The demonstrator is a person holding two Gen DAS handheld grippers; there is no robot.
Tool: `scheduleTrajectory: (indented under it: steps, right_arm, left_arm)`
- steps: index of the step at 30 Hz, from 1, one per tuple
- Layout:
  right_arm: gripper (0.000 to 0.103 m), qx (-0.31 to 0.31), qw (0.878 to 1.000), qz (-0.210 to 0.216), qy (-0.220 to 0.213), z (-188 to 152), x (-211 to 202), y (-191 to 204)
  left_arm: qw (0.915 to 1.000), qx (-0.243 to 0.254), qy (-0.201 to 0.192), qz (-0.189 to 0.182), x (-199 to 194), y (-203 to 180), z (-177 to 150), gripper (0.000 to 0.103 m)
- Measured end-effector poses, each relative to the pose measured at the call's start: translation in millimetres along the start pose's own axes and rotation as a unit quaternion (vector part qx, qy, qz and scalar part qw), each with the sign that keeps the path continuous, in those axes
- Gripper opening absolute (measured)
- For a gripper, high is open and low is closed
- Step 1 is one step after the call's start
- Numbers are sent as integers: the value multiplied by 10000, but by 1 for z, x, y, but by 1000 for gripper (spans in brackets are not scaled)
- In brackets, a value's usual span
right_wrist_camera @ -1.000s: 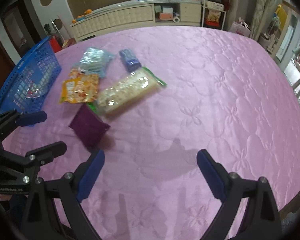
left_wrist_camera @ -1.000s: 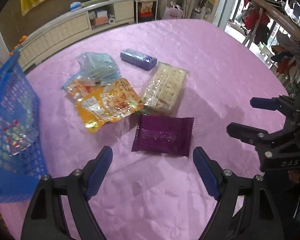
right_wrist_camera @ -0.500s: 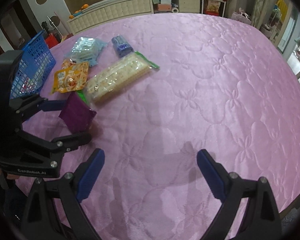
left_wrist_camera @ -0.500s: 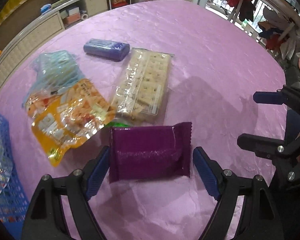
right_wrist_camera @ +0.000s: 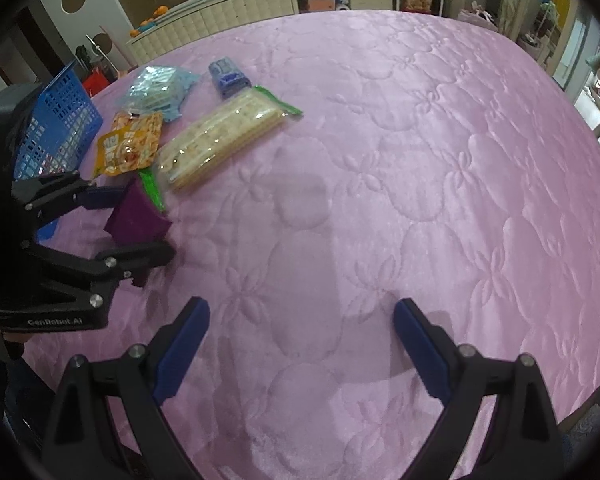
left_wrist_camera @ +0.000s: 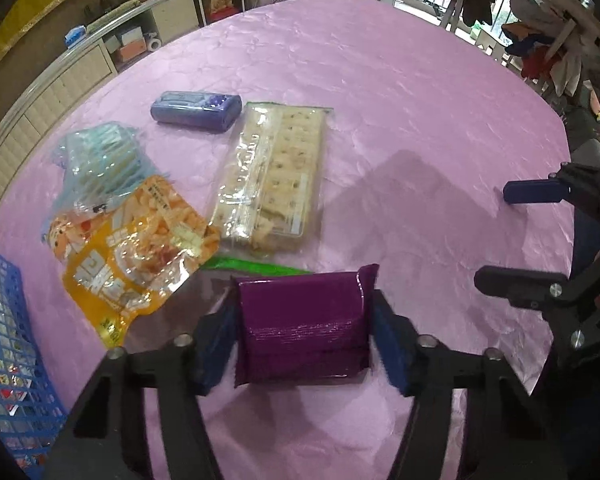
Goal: Organize snacks
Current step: 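Lower the left tool onto the purple snack and grasp it, then lift the purple snack with the left tool while the right tool grasps the green-edged cracker pack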
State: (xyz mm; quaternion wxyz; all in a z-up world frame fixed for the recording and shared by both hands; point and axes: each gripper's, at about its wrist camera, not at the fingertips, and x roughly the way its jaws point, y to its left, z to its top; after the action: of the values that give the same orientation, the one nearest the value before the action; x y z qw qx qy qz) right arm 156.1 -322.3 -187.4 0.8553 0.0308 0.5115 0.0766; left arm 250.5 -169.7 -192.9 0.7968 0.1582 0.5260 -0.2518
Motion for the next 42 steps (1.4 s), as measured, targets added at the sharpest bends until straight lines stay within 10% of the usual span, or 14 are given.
scheduleTrajectory:
  steps: [15, 24, 33, 42]
  right_arm:
    - [95, -221, 9995, 206, 95, 27, 5, 26]
    - [95, 447, 9987, 157, 188, 74, 25, 30]
    - [95, 1507, 9854, 625, 492, 109, 53, 39]
    - [95, 1954, 9782, 38, 704, 137, 71, 49]
  left_arm:
    - [9931, -783, -536, 695, -47, 34, -19, 53]
    - [9773, -1660, -951, 909, -67, 80, -17, 53]
    - [9768, -1500, -964, 1190, -64, 94, -5, 53]
    - [9768, -1645, -851, 1078, -55, 110, -3, 53]
